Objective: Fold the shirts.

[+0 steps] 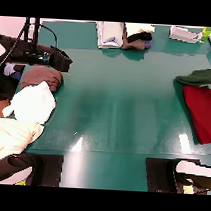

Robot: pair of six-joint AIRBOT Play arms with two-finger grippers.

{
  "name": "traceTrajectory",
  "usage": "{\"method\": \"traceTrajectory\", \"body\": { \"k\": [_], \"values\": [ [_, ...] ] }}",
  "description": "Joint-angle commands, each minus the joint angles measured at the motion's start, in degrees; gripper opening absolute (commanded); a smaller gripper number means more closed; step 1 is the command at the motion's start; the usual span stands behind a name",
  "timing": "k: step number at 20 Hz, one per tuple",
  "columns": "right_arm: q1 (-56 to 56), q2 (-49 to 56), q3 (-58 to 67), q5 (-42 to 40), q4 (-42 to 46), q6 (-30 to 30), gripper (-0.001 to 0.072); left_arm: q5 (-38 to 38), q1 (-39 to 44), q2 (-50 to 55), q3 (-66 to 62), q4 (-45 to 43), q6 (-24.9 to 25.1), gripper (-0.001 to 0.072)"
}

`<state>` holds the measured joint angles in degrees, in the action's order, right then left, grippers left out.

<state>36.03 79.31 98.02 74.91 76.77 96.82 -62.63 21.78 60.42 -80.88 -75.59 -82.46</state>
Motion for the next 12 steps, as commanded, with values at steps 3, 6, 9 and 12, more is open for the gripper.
{"method": "traceTrajectory", "body": {
  "k": [3, 6, 9, 12],
  "values": [
    [0.6, -1.4, 10.2, 3.5, -2.6, -0.4, 0.002, -0.7, 0.0, 0.0, 0.0, 0.8, 0.0, 0.0033],
    [0.7, -4.9, 7.6, 4.4, 0.0, -0.5, 0.002, -1.6, 0.0, 0.0, 0.0, 0.9, 0.0, 0.0033],
    [0.7, -9.4, 0.0, 5.5, 3.7, -0.7, 0.002, -2.4, 0.0, 0.0, 0.0, 0.9, 0.0, 0.0034],
    [1.3, -15.0, -11.1, 6.6, 9.5, -0.9, 0.002, -3.8, 0.0, 0.0, 0.0, 0.9, 0.0, 0.0034]
  ]
}}
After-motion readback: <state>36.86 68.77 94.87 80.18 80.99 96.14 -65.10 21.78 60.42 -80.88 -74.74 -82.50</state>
